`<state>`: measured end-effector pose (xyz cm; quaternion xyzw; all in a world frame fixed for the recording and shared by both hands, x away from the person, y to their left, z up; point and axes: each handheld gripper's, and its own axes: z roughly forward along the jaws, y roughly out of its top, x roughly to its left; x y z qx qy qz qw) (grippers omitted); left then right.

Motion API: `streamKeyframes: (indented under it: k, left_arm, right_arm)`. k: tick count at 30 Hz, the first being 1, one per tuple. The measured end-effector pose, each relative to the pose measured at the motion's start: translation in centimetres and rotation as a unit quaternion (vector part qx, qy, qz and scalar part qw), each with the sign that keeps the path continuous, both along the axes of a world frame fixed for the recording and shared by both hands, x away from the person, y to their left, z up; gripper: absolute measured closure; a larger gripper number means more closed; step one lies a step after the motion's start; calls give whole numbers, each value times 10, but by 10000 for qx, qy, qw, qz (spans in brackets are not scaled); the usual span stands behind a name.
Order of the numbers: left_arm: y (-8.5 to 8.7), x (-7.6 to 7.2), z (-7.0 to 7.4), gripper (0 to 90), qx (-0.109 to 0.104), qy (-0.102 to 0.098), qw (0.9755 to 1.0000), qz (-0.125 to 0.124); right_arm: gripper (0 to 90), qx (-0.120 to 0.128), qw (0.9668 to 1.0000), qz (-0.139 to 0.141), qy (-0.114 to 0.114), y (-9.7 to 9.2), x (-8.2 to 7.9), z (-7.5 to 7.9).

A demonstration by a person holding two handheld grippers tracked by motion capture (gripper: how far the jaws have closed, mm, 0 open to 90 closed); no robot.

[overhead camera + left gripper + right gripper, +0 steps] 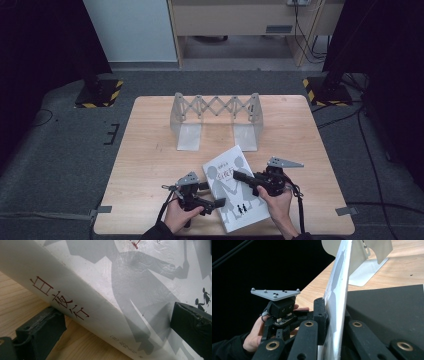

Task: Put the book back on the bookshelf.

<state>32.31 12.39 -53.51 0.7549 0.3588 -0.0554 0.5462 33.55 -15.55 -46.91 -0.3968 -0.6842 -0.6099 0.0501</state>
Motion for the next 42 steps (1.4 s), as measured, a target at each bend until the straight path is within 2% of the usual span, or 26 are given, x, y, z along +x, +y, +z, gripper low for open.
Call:
streamKeyframes:
  k: [3, 10, 14, 20, 23, 28, 30, 33, 40, 42]
  left_arm:
    - [0, 1, -1, 0, 6, 38, 10000, 8]
    - [0, 3, -6, 0, 15, 303, 9995, 37]
    - [-2, 4, -10, 0, 29, 540, 9985, 24]
    - [-3, 4, -10, 0, 51, 529, 9986, 34]
    - [-3, 4, -10, 0, 36, 545, 9985, 68]
    - [-4, 3, -10, 0, 25, 559, 9983, 143]
    - [-4, 3, -10, 0, 22, 565, 9983, 164]
    - [-4, 3, -10, 3, 13, 572, 9982, 169]
    - [-6, 3, -10, 6, 37, 559, 9983, 168]
    - [-6, 3, -10, 6, 41, 557, 9983, 171]
  right_arm:
    - [832, 3, 10000, -37, 93, 0, 3, -3]
    - [817, -98, 9997, -113, 214, -1, 8, -10]
    - [765, -381, 9989, -169, 206, 0, 11, -13]
    - [705, -630, 9979, -166, 70, -2, 12, -16]
    - [643, -933, 9952, -256, -169, -2, 11, -16]
    - [559, -1152, 9922, -340, -333, -5, 10, -19]
    - [547, -1187, 9916, -353, -368, -6, 10, -20]
    - [484, -1312, 9895, -421, -441, -8, 9, -24]
    - [442, -1357, 9885, -482, -465, -12, 8, -30]
    - [429, -1419, 9873, -475, -539, -13, 7, -30]
